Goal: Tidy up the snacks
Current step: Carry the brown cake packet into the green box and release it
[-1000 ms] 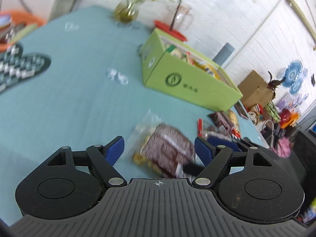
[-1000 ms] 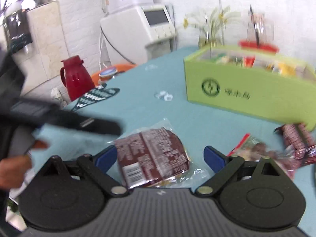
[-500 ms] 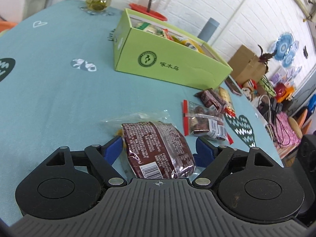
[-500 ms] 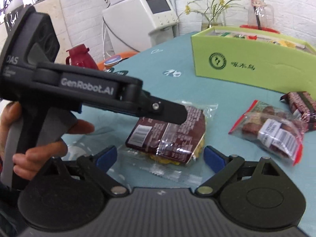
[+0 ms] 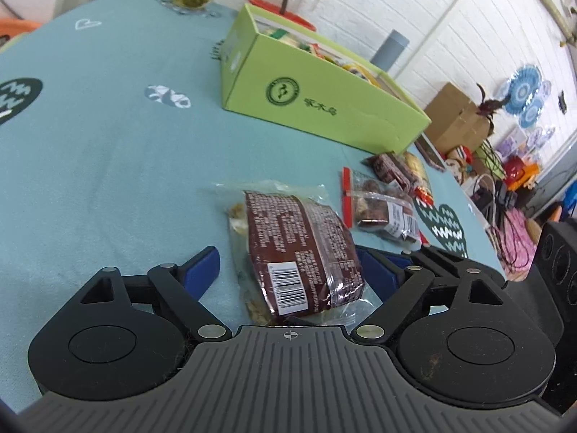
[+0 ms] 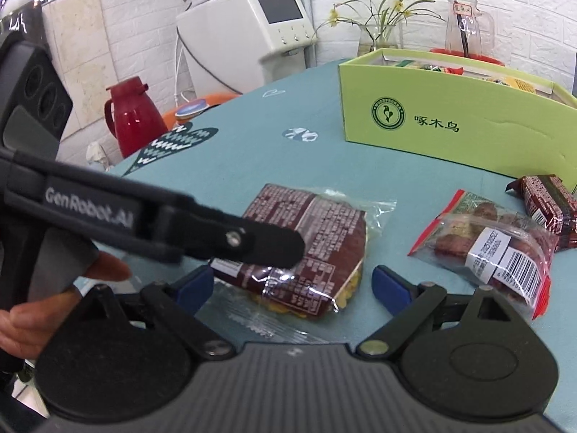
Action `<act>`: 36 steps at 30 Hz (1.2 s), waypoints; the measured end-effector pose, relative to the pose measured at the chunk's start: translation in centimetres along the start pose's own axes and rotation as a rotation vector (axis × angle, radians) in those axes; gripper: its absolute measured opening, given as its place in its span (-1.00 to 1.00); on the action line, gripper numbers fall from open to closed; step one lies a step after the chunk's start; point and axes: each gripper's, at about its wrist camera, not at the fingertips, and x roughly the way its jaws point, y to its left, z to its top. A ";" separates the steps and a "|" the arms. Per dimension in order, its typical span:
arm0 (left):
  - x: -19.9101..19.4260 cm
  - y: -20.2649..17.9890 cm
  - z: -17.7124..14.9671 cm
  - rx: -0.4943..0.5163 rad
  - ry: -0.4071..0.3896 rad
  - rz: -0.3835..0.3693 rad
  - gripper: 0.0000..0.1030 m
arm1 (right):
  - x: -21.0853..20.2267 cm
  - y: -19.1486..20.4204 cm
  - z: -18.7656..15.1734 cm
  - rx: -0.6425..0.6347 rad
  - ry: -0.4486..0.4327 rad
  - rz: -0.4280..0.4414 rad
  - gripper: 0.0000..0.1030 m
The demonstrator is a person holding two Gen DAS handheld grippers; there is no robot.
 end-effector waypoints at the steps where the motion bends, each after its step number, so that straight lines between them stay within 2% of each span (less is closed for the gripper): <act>1: 0.2 -0.4 -0.1 0.020 0.003 -0.001 0.33 | 0.1 0.2 -0.1 -0.009 -0.003 -0.004 0.83; 4: 0.4 -1.1 -0.5 0.070 -0.003 0.018 0.03 | 0.6 0.9 -0.1 -0.056 -0.007 -0.013 0.84; 5: 0.3 -1.2 -0.6 0.084 -0.007 0.039 -0.16 | 0.7 1.2 -0.1 -0.068 -0.002 -0.013 0.82; 9: -0.7 -1.2 -0.3 0.088 -0.031 0.057 -0.31 | -0.5 2.6 0.8 -0.140 -0.060 -0.055 0.61; 16: -1.4 -3.2 4.2 0.120 -0.098 0.028 -0.32 | -1.9 1.4 4.6 -0.186 -0.162 -0.126 0.66; 19: -0.7 -4.3 8.0 0.133 -0.129 0.001 -0.32 | -2.2 -0.1 7.2 -0.215 -0.209 -0.173 0.69; 24: 1.8 -6.8 14.6 0.207 -0.174 0.004 -0.31 | -1.6 -4.5 12.4 -0.214 -0.256 -0.223 0.72; 27: 5.0 -7.7 18.8 0.236 -0.158 0.022 -0.31 | 0.1 -7.9 15.6 -0.195 -0.233 -0.224 0.75; 30: 8.7 -7.3 21.7 0.234 -0.115 0.053 -0.31 | 2.8 -11.4 17.7 -0.139 -0.172 -0.188 0.75; 34: 13.8 -5.3 22.8 0.210 -0.024 0.108 -0.24 | 7.5 -14.6 17.9 -0.055 -0.043 -0.122 0.76; 36: 15.0 -4.6 22.4 0.215 -0.021 0.106 -0.07 | 8.7 -15.5 17.2 -0.017 -0.031 -0.088 0.81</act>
